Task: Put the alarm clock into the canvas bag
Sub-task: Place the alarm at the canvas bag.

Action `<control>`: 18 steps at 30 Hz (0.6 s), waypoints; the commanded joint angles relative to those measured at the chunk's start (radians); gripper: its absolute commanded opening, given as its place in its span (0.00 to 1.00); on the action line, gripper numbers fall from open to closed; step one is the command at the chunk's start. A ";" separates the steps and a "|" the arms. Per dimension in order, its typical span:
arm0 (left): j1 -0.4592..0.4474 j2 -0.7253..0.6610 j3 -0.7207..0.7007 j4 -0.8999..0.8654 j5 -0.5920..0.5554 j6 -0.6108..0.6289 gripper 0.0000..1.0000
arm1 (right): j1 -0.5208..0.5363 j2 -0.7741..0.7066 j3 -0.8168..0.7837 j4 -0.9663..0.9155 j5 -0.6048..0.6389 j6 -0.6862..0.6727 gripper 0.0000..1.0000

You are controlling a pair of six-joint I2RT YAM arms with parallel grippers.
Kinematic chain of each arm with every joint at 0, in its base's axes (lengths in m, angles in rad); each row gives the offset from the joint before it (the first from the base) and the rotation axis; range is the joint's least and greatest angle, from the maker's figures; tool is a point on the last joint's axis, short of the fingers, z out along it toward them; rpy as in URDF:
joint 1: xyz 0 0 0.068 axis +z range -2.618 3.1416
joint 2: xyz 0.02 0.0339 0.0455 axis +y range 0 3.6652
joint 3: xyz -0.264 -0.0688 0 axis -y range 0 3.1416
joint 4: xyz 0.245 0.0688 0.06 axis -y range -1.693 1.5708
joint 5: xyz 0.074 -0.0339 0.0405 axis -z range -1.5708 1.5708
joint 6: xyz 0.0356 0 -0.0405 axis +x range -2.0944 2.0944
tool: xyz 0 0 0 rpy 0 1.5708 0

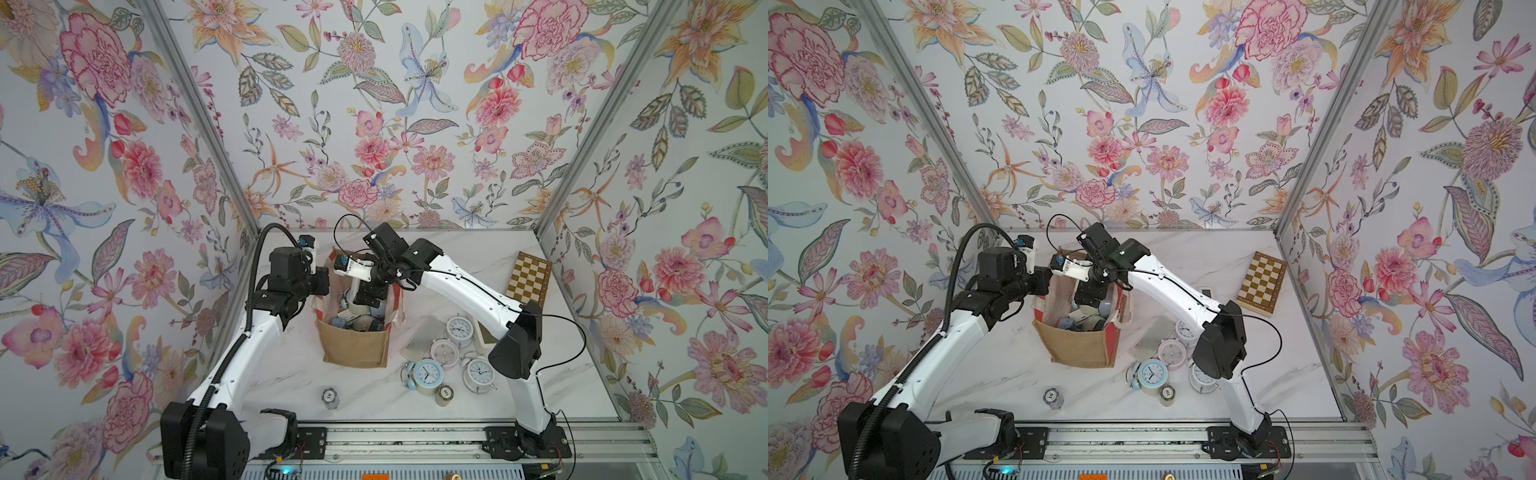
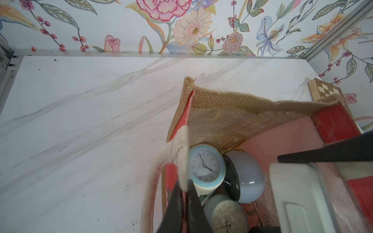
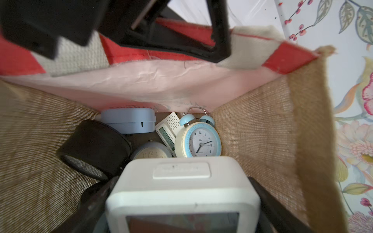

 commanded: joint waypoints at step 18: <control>-0.007 -0.018 0.005 -0.017 0.015 0.012 0.07 | 0.029 0.130 0.075 -0.284 0.362 -0.077 0.83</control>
